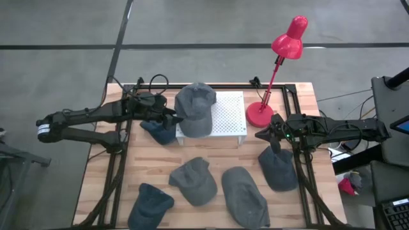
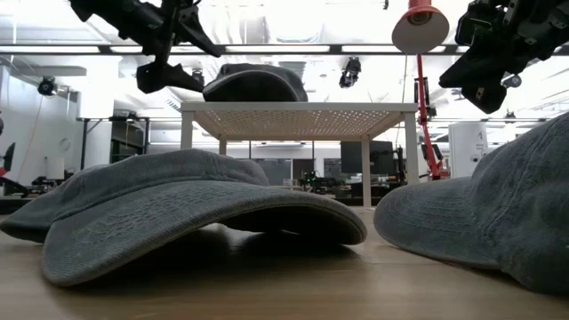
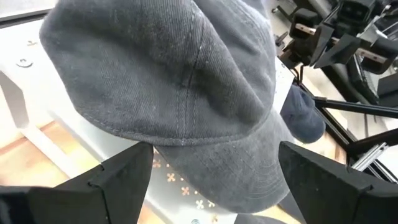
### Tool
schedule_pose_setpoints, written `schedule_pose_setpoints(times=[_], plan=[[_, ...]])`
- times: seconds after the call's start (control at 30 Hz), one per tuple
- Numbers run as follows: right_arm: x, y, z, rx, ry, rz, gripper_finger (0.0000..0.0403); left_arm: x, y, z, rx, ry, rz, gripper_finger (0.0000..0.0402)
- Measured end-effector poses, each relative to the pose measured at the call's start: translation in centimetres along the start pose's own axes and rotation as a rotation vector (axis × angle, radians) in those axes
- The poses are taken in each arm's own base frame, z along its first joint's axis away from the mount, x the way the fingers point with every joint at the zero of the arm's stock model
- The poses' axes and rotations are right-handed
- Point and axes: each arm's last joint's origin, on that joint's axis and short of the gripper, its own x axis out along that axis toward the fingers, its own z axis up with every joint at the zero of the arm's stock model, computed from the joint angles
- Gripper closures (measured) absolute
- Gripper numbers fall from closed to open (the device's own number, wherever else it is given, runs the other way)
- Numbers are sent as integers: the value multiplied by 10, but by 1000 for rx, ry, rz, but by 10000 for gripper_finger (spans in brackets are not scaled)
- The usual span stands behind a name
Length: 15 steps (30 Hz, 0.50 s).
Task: Pick & Place hat
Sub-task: Put the top left gray cap on the shelf
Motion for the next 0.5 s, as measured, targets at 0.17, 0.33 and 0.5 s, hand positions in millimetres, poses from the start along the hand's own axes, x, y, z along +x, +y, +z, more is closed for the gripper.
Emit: schedule_pose_setpoints(times=[0.17,0.33,0.5], plan=[[0,0,0,0,0,0,376,-2,0,0,5,-2,-1,65],[0,0,0,0,0,0,376,-3,1,-1,13,12,10,64],[0,0,0,0,0,0,376,-6,2,-2,16,11,14,66]])
